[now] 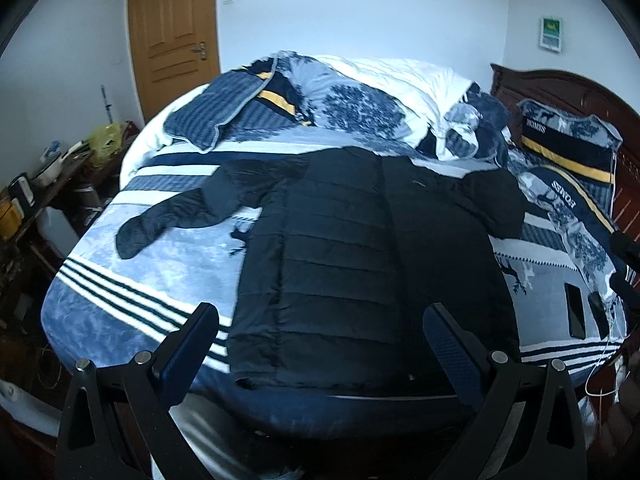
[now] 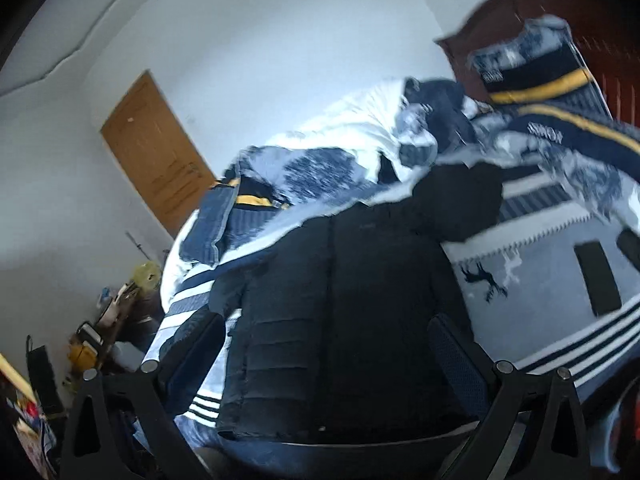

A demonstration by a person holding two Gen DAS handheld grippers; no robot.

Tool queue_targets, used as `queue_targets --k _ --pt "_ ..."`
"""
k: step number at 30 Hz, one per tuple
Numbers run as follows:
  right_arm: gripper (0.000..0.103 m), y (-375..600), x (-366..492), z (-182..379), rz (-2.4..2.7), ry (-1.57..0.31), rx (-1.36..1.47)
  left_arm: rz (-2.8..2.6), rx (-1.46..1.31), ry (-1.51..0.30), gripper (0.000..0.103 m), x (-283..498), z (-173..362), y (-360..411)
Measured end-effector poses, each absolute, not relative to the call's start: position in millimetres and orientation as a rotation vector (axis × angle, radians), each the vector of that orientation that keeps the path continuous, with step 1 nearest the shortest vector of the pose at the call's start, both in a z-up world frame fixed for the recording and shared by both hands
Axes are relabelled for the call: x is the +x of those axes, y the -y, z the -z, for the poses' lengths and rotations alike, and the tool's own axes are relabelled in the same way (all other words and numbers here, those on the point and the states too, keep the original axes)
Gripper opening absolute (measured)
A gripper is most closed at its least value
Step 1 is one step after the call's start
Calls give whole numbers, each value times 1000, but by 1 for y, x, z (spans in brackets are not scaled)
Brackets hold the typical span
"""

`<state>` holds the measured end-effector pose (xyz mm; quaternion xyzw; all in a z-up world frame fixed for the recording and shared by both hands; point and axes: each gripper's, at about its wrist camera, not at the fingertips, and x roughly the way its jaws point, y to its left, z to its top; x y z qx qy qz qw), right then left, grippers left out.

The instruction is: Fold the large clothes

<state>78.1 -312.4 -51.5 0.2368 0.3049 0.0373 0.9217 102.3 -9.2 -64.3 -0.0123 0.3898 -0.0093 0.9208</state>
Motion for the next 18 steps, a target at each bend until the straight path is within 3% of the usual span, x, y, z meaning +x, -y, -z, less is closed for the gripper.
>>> queue_targets --k 6,14,18 --pt "102 366 123 92 -42 -675 614 104 0 -848 102 152 85 59" --pt "90 458 212 140 -17 -730 782 218 -25 -903 102 232 108 130" --pt "89 512 259 175 0 -767 880 260 -50 -945 102 275 125 166"
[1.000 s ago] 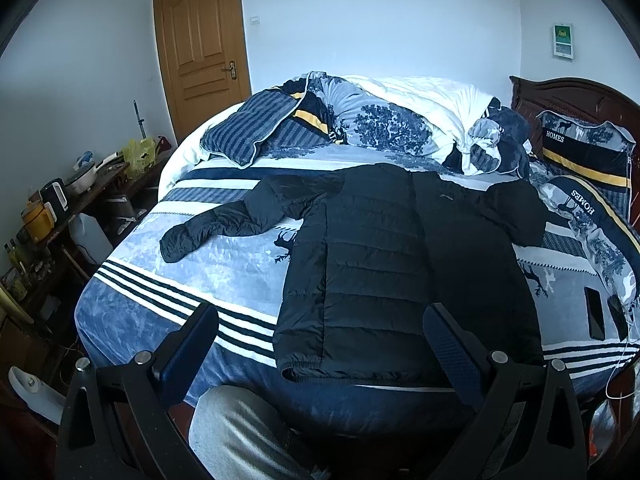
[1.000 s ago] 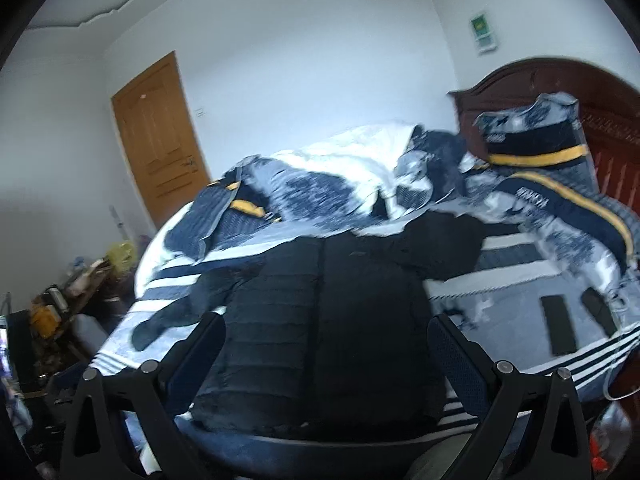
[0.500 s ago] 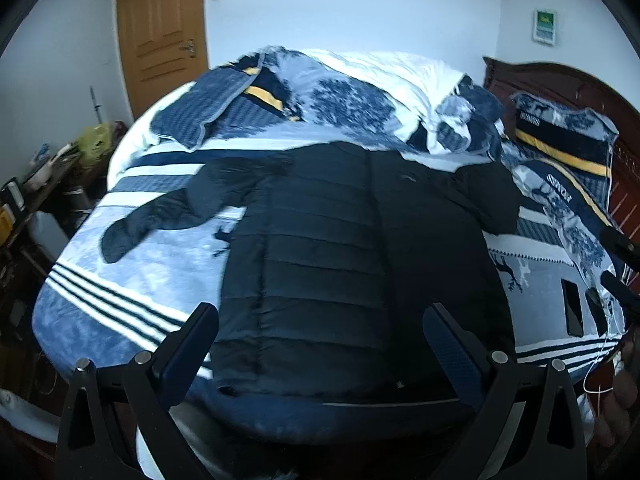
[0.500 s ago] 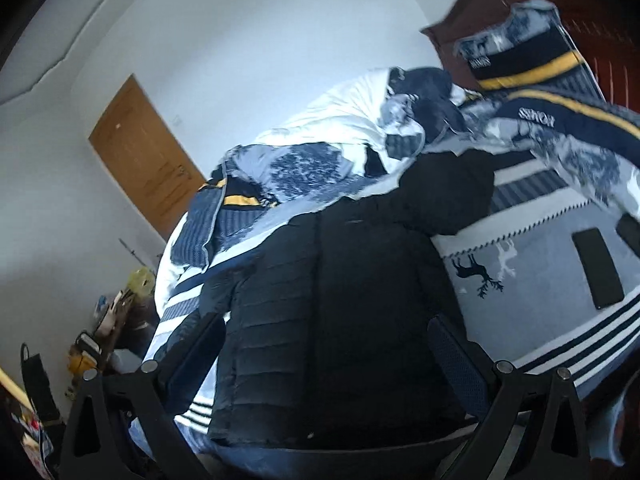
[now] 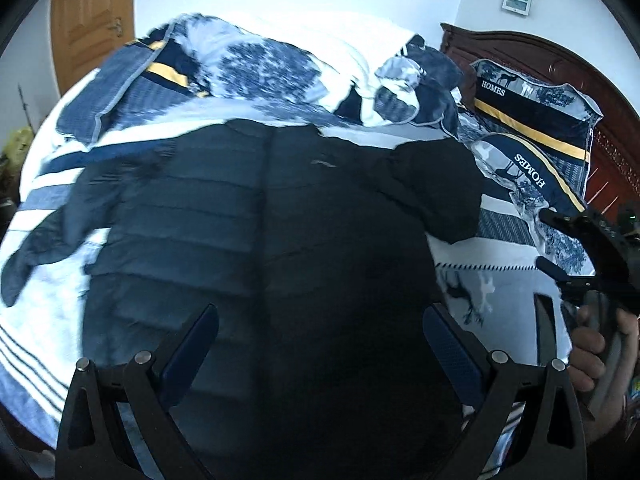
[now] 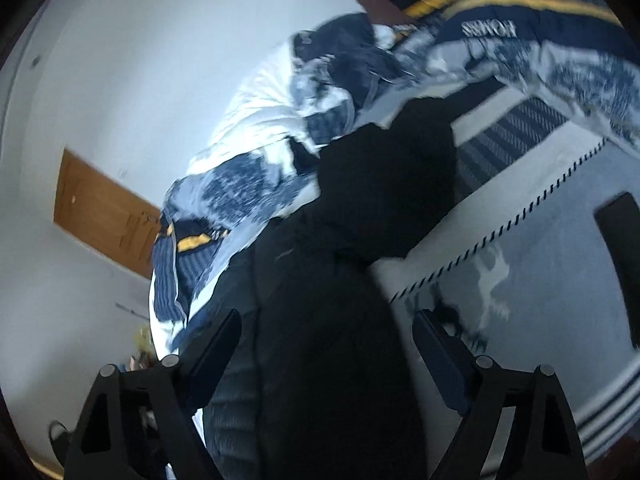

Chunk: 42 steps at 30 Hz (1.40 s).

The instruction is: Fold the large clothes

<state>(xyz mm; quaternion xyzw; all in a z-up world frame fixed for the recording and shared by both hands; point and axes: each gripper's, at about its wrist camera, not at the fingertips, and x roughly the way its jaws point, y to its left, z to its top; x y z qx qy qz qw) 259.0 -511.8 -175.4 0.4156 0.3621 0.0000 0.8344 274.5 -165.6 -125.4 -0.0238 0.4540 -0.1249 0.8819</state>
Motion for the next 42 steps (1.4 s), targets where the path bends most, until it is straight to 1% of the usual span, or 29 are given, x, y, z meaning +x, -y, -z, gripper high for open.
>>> queue_targets --k 4,9,12,14,15,17,20,21,23,24,25,26,27,29,30,34,37,40,42 --pt "86 565 310 210 14 -799 926 290 -59 -962 101 303 143 198" --pt "83 629 375 252 36 -843 990 316 -69 -990 101 316 164 215" --pt "75 658 419 287 70 -906 1038 316 -58 -1001 101 321 174 217" --pt "64 670 448 306 114 -956 1013 314 -58 -1010 101 324 179 215" --pt "62 676 460 313 128 -961 1005 312 -56 -1014 101 326 181 214" --pt "57 689 477 323 194 -960 997 300 -50 -1020 101 327 184 212" --pt "57 704 491 341 259 -923 1066 293 -47 -1034 101 328 190 208" --pt "55 706 497 343 265 -910 1054 293 -46 -1039 101 329 192 208" --pt "19 701 508 339 292 -944 960 286 -46 -1047 101 327 193 205" --pt "9 698 514 337 315 -984 897 285 -48 -1046 101 326 191 202" --pt "3 696 515 333 297 -994 888 283 -52 -1041 101 324 190 199" --pt "3 699 512 330 280 -982 906 274 -58 -1035 101 321 186 194" --pt "3 699 504 316 287 -949 907 272 -63 -1035 101 320 183 191" --pt "3 690 491 272 259 -867 822 265 -87 -1022 101 313 173 178" --pt "3 676 481 240 232 -816 758 262 -92 -1018 101 311 170 176" --pt "3 597 437 118 86 -642 522 248 -133 -981 101 294 145 151" --pt "3 523 402 52 -6 -538 360 218 -161 -962 102 284 133 125" --pt "3 449 380 21 -132 -483 275 171 -191 -952 102 274 127 88" --pt "3 404 362 18 -178 -470 221 135 -196 -947 101 268 127 66"
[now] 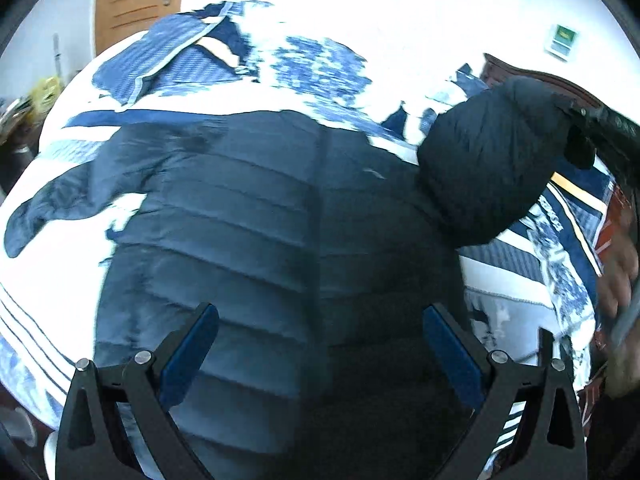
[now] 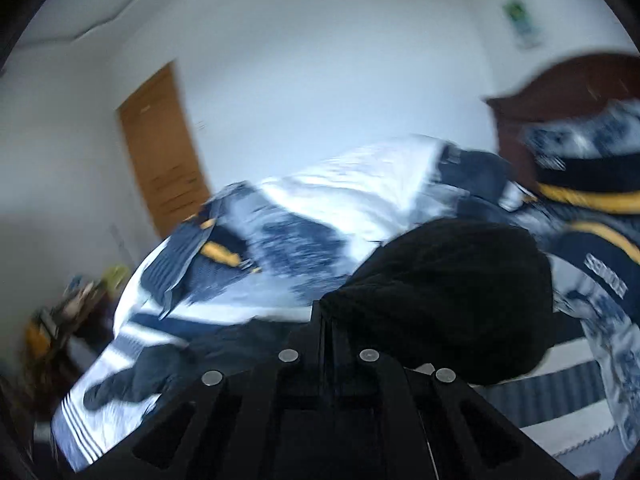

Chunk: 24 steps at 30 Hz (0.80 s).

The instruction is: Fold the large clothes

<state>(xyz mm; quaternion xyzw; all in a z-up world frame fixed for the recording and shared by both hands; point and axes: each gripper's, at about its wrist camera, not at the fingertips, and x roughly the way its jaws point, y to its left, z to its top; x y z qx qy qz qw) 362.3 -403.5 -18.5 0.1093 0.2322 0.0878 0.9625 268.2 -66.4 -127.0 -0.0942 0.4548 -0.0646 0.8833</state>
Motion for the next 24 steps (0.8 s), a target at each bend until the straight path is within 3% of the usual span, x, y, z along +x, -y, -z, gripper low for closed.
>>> queue_targets --k 7,9,11,15,19,24 --pt "7 260 331 94 -392 -610 178 27 -270 -984 102 254 149 -1" --pt "21 232 330 127 -430 -683 166 14 -282 -997 102 251 155 -9" --pt "65 210 327 165 -478 -829 178 11 -288 -1005 102 247 160 -13" --pt "73 222 283 193 -517 -911 299 25 -290 -1017 101 242 164 -7" --pt "83 277 220 176 -468 -881 393 72 -255 -1028 102 239 164 17" --pt "83 344 214 159 -369 -837 551 102 -182 -1073 102 246 181 60"
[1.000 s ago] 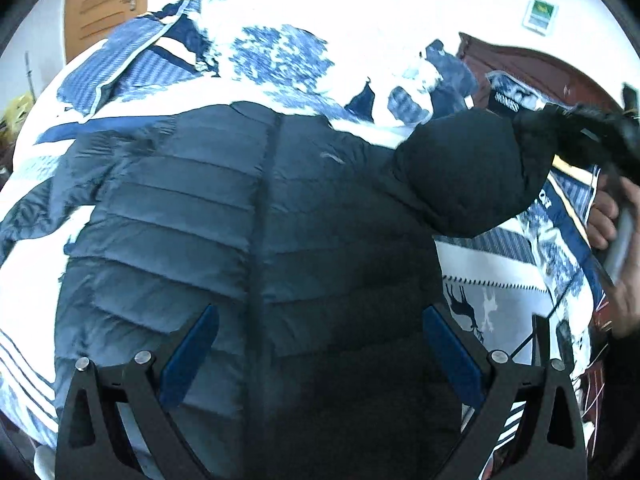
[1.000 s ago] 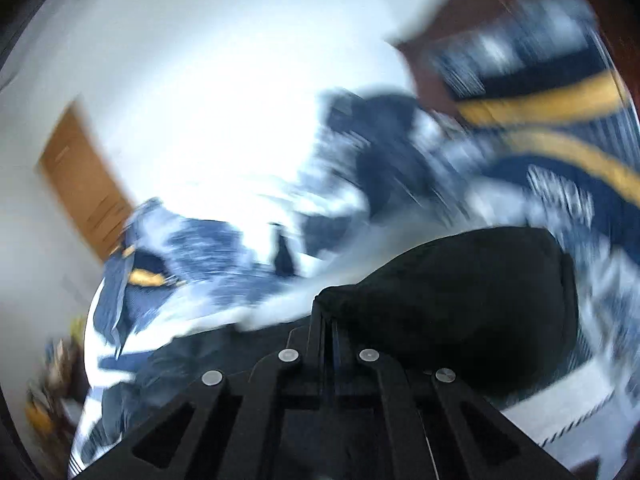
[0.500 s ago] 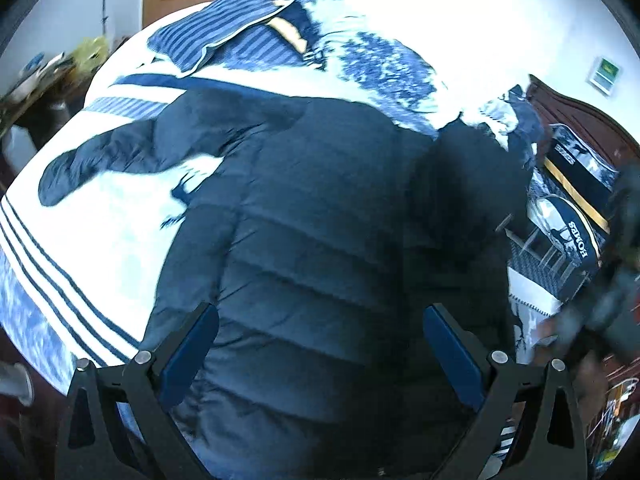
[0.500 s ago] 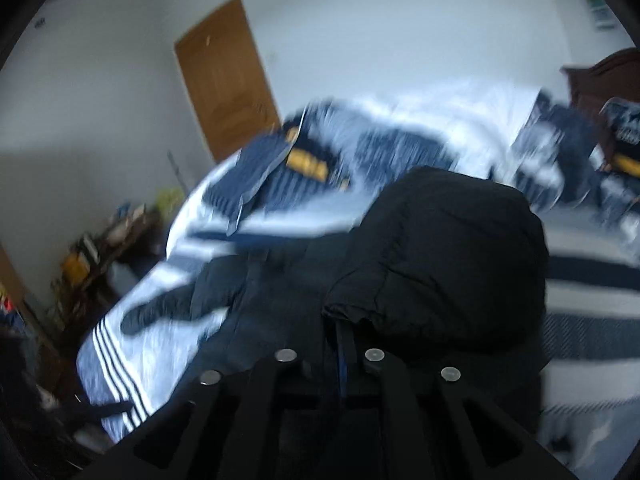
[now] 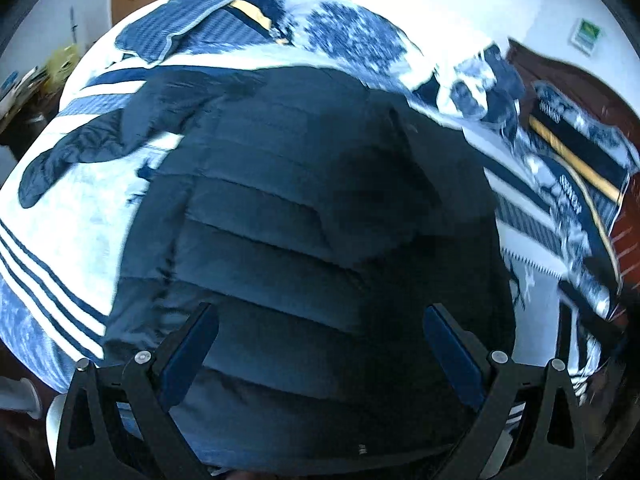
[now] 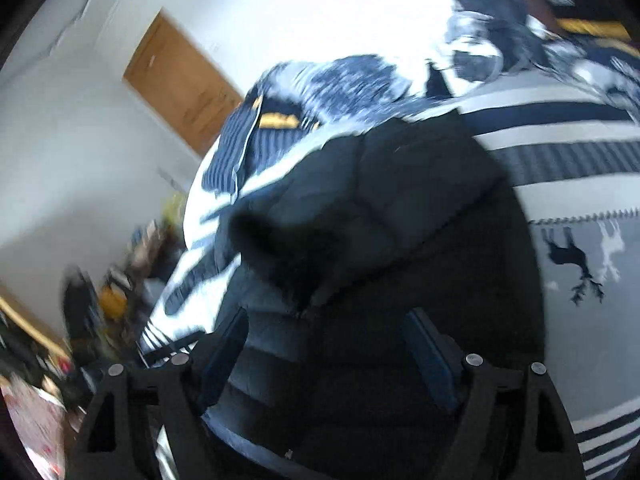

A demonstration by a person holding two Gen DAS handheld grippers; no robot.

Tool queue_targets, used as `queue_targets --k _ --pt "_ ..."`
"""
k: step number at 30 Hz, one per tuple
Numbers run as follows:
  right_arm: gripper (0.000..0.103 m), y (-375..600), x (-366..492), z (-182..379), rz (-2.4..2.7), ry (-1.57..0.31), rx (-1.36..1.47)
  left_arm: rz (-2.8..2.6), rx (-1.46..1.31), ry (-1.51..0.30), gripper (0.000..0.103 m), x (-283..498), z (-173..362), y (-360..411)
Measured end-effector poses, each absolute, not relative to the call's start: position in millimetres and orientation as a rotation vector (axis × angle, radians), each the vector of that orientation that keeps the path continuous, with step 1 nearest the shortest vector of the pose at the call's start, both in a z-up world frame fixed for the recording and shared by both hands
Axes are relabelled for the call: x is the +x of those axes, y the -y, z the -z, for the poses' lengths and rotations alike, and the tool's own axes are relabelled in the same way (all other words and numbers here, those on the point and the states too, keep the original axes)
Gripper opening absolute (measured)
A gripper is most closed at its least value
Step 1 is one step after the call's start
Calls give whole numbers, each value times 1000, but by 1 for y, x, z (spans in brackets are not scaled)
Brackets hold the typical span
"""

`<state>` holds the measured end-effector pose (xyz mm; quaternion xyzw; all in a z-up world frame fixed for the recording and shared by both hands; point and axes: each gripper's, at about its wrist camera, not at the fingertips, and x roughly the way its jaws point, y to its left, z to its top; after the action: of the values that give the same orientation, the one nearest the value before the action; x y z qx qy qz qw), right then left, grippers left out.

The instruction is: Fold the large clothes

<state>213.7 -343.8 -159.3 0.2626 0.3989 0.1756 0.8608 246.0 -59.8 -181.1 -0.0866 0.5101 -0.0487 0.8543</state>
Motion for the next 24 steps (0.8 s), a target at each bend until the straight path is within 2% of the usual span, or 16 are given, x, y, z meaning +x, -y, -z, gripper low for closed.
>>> queue_targets --k 7,15,21,23,24 --pt "83 420 269 204 -246 -822 929 -92 -229 -1029 101 278 227 90" --pt "83 442 342 254 -246 -947 940 -183 -101 -924 101 337 236 108" --pt "81 448 407 284 -284 -1038 992 -263 -223 -922 101 342 233 58" --pt "67 445 419 290 -277 -1054 1013 -245 -281 -950 100 340 242 48" --pt "64 444 424 292 -272 -1056 1023 -232 -304 -949 96 340 243 47"
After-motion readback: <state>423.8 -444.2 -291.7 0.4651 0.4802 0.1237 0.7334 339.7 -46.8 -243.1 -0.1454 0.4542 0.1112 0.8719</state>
